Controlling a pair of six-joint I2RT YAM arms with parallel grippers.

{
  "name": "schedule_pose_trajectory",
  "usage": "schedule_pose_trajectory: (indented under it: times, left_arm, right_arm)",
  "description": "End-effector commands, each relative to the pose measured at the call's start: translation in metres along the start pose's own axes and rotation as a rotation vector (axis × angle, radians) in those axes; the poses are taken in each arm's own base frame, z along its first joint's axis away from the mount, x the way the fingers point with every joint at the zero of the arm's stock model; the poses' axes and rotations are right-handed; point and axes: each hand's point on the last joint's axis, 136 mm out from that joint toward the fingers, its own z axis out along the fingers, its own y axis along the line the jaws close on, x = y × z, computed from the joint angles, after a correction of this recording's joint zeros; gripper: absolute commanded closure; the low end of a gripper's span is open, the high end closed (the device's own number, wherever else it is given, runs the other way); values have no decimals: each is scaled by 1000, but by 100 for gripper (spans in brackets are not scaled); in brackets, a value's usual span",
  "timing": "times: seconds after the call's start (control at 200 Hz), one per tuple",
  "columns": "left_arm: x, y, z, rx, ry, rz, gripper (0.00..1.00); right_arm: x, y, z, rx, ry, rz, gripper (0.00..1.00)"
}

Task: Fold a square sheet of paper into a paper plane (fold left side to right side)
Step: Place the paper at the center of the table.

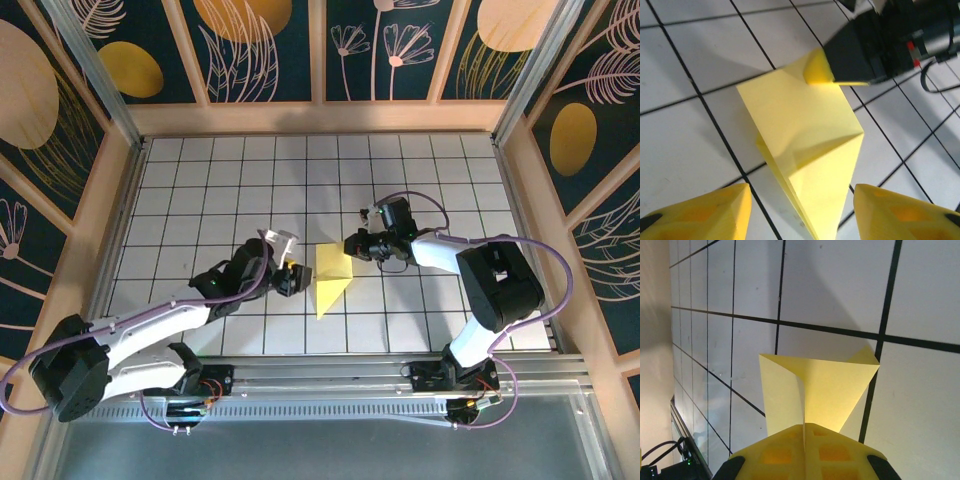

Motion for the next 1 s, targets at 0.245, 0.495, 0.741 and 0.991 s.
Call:
schedule_pose_trajectory:
  times: [0.245, 0.495, 0.741, 0.991]
  left_arm:
    - [19, -31, 32, -144, 117, 114, 42]
    - [41, -49, 62, -230, 206, 223, 39]
    - [56, -42, 81, -385, 275, 312, 37]
    - [70, -41, 95, -490, 317, 409, 32]
  right_arm:
    - [0, -3, 3, 50, 19, 78, 100]
    - [0, -3, 5, 62, 33, 80, 100]
    - [0, -2, 6, 64, 29, 81, 100]
    - [1, -3, 7, 66, 32, 82, 100]
